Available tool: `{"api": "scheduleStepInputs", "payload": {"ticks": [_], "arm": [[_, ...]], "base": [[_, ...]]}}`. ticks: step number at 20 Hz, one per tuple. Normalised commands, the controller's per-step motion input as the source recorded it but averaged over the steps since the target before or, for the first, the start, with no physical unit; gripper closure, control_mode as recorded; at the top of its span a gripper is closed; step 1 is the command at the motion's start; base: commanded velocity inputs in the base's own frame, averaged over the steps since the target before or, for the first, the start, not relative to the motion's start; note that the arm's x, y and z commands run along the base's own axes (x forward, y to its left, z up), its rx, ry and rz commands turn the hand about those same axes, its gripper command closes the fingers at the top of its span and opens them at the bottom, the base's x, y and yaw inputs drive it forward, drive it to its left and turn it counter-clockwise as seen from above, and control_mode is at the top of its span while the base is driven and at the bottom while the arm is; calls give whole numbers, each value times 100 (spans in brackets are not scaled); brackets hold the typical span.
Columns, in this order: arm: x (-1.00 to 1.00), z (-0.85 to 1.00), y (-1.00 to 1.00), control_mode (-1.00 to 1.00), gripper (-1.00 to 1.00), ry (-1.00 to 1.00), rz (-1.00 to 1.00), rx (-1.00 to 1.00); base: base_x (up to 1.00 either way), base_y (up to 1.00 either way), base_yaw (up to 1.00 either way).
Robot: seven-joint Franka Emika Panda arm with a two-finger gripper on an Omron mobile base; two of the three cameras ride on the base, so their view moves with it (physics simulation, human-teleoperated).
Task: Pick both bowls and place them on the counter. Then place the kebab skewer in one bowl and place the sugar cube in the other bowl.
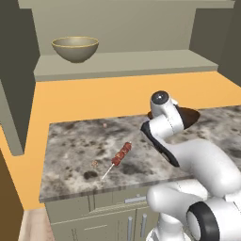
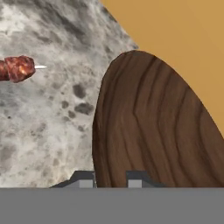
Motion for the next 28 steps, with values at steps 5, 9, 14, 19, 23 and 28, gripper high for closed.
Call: {"api": "scheduleStepInputs", "payload": {"ticks": [5,9,14,19,23,28], "arm": [[42,-63,-2,-100,100,0,6,7],[7,-60,-1,-100,100,0,0,4],[-10,-39,0,-100,100,-3,0,1],[0,-55,2,-100,100,0,0,0],[0,-32,0,-100,100,0,0,1],[0,-31,0,-100,100,4,0,0]], "base": [[0,0,0],[0,0,0],[0,0,0],[0,0,0],[0,0,0],[0,0,0]]}}
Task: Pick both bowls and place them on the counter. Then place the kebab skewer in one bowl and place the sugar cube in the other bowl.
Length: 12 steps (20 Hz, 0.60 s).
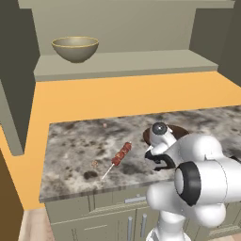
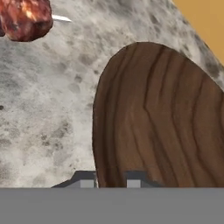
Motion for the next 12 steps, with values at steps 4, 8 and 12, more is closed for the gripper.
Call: {"api": "scheduleStepInputs", "payload": {"ticks": [4,8,12], "arm": [[-1,-27,1,-100,-100,7,0,0],[-29,16,3,-100,-100,0,0,0],[-37,64,16,-100,-100,-2,0,-1]], "base": [[0,0,0],[0,0,0],[0,0,0]]}}
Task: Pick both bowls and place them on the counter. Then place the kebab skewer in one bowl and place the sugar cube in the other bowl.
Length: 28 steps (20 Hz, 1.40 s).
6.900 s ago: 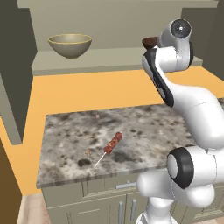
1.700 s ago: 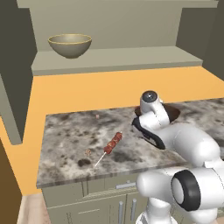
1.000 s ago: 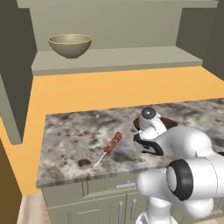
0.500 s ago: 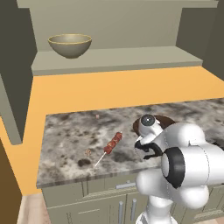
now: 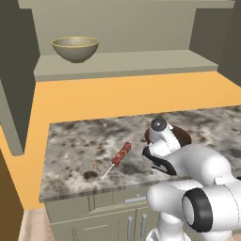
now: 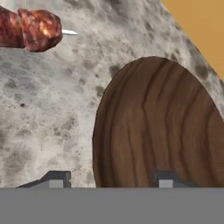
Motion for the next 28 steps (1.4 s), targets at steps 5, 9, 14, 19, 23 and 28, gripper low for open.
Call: {"api": "scheduleStepInputs", "payload": {"ticks": [5,9,14,19,23,28], "arm": [[-41,75,27,-100,-100,-1,3,-5],[-36,72,30,-100,-100,0,13,-8],[-23,8,18,-100,-100,20,11,0],[-52,18,1,-100,-100,-3,8,-3],[-62,76,37,-100,-100,-13,17,-7],[-49,86,54,-100,-100,-6,17,-7]], "base": [[0,0,0],[0,0,0],[0,0,0],[0,0,0],[0,0,0],[0,0,0]]}}
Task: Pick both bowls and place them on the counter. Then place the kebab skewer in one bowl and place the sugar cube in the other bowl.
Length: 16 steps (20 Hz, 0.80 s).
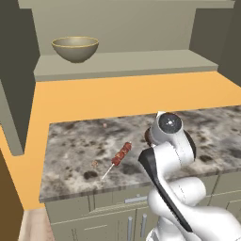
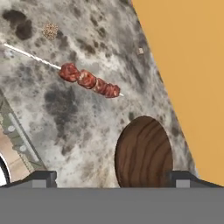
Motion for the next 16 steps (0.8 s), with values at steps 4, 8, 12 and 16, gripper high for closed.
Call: {"api": "scheduleStepInputs", "payload": {"ticks": [4,8,12,16], "arm": [[-40,94,42,-100,-100,-7,17,-8],[-31,92,18,-100,-100,-10,20,-4],[-27,76,24,-100,-100,-7,17,-4],[-26,74,20,-100,-100,-12,8,-2]], "base": [[0,0,0],[0,0,0],[0,0,0],[0,0,0]]}}
